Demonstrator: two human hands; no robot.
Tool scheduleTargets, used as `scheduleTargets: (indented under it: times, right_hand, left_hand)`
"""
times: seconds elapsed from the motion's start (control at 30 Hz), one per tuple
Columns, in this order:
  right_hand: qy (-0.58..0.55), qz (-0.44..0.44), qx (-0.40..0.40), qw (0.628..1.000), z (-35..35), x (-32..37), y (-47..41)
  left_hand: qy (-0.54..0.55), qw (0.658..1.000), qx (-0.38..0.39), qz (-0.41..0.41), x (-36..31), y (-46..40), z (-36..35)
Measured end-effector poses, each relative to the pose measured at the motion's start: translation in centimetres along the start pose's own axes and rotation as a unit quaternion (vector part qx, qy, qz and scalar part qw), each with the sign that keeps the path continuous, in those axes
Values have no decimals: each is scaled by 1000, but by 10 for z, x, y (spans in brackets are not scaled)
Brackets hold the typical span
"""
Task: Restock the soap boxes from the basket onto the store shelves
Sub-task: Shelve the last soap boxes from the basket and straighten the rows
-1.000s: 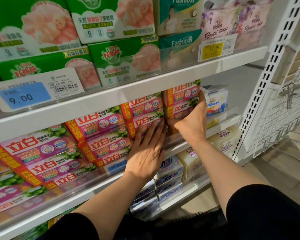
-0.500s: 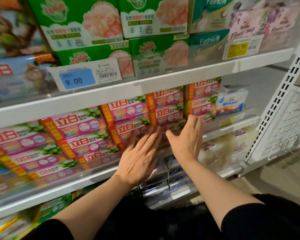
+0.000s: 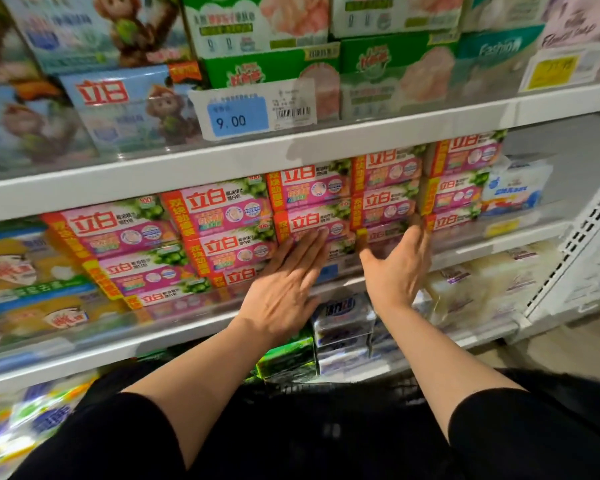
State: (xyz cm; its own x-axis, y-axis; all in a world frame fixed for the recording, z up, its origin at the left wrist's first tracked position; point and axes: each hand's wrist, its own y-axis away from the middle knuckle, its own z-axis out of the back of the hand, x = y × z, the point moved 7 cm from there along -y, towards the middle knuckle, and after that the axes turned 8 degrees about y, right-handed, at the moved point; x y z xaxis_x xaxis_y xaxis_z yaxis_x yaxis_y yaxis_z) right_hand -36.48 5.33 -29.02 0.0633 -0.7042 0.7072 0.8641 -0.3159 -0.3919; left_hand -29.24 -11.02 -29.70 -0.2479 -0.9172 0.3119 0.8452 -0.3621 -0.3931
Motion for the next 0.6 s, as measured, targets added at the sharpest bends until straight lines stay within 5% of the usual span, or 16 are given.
scheduleTargets:
  times: [0.33,0.6]
  right_hand:
    - [15,25,26,999,-12,18,2]
    - [28,-57,36,997,-24,8,3]
  left_hand:
    - [-15,999,24,-38,3,14,-2]
    - [-51,998,16,24,46,74,17]
